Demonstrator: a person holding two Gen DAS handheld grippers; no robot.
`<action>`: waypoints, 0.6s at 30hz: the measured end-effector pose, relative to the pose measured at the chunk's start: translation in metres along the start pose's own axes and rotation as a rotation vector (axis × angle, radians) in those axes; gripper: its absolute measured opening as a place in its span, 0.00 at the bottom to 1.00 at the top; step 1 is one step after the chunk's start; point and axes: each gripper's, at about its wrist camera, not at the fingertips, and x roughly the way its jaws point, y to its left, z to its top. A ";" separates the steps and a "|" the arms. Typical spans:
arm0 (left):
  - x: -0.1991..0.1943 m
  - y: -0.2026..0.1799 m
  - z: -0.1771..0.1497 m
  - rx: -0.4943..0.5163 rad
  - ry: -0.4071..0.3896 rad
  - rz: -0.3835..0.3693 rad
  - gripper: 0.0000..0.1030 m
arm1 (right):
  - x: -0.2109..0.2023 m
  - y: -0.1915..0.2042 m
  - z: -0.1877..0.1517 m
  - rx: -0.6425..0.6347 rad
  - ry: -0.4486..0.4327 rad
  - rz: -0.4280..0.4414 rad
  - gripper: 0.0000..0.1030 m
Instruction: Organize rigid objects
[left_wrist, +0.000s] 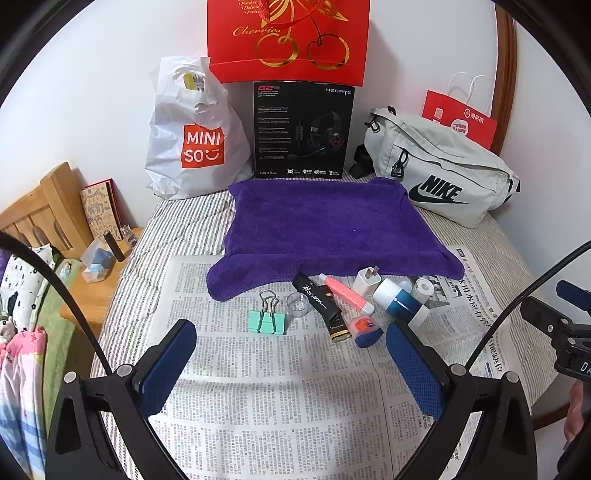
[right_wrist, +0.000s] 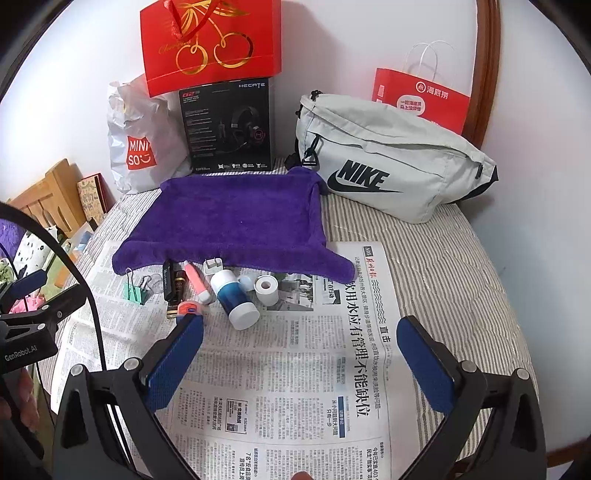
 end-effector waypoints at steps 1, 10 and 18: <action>0.000 0.000 0.000 -0.001 0.001 0.003 1.00 | 0.000 0.000 0.000 0.000 0.000 0.000 1.00; -0.001 0.000 0.000 0.000 0.001 0.004 1.00 | -0.002 0.002 -0.002 -0.005 -0.004 0.005 1.00; -0.001 0.001 0.000 -0.002 0.000 0.004 1.00 | -0.003 0.001 -0.001 0.011 -0.004 0.005 1.00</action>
